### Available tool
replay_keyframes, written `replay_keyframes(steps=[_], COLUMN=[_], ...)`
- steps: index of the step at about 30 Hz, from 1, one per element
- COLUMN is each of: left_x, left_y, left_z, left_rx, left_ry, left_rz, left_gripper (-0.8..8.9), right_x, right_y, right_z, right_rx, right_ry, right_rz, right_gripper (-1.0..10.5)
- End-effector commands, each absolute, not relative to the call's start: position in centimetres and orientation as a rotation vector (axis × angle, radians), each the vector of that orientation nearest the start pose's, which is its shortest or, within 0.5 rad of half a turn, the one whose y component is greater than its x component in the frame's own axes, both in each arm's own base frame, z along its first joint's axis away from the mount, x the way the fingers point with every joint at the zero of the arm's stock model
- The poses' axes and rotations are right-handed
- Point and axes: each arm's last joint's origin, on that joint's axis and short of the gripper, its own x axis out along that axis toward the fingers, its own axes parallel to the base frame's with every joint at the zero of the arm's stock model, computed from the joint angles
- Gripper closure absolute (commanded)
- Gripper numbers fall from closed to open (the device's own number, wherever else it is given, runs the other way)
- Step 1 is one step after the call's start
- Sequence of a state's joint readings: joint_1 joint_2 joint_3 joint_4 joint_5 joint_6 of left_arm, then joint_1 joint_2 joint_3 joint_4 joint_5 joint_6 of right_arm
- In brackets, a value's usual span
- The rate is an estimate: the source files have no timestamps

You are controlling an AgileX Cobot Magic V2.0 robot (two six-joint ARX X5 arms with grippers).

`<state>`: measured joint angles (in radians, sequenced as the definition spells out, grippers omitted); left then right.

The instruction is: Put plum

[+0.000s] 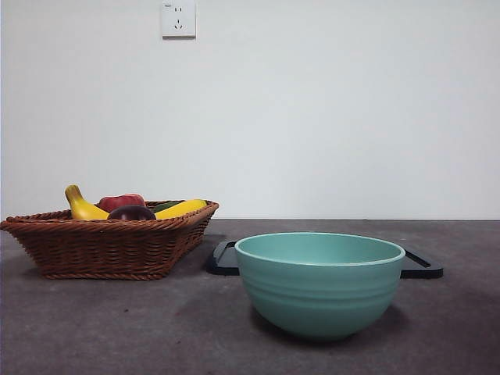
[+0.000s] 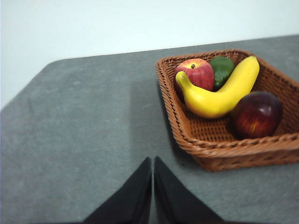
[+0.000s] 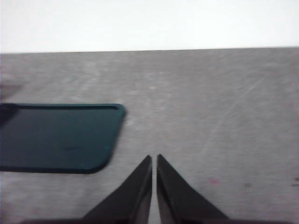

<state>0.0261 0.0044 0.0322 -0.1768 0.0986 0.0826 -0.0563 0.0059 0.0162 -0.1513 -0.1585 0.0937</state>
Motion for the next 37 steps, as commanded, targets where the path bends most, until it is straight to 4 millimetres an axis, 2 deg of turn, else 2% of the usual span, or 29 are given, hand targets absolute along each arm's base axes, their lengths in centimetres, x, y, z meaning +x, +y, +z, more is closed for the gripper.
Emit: replay_keyframes(steps=[1, 5, 9, 14, 20, 27, 31, 37], left_x=[9.6, 9.5, 9.5, 9.0, 8.0, 7.3, 7.7, 8.9], left_y=[0.0, 0.0, 0.0, -0.1, -0.2, -0.5, -0.7, -1.0], left_z=[15.0, 15.0, 15.6, 17.5, 20.8, 25.0, 27.3, 30.1], left_rx=[-0.142, -0.327, -0.393, -0.449, -0.457, -0.376, -0.317, -0.251], left_ry=[0.18, 0.186, 0.172, 0.142, 0.155, 0.229, 0.298, 0.433], left_rz=[-0.056, -0.04, -0.047, -0.083, -0.09, -0.191, -0.27, -0.378], left_gripper=[8.06, 8.06, 8.05, 8.04, 8.04, 8.04, 8.04, 8.04], right_x=[9.6, 9.6, 9.6, 9.1, 7.9, 6.6, 6.7, 7.6], right_y=[0.0, 0.1, 0.3, 0.3, 0.4, 0.5, 0.5, 0.6], right_z=[15.4, 15.5, 15.9, 17.5, 21.2, 26.5, 29.1, 31.8], right_rx=[0.22, 0.278, 0.307, 0.347, 0.342, 0.284, 0.225, 0.189], right_ry=[0.142, 0.143, 0.12, 0.117, 0.102, 0.164, 0.268, 0.443], right_rz=[0.124, 0.149, 0.227, 0.216, 0.218, 0.22, 0.244, 0.279], right_gripper=[9.4, 9.4, 9.4, 9.4, 9.4, 9.4, 9.4, 9.4])
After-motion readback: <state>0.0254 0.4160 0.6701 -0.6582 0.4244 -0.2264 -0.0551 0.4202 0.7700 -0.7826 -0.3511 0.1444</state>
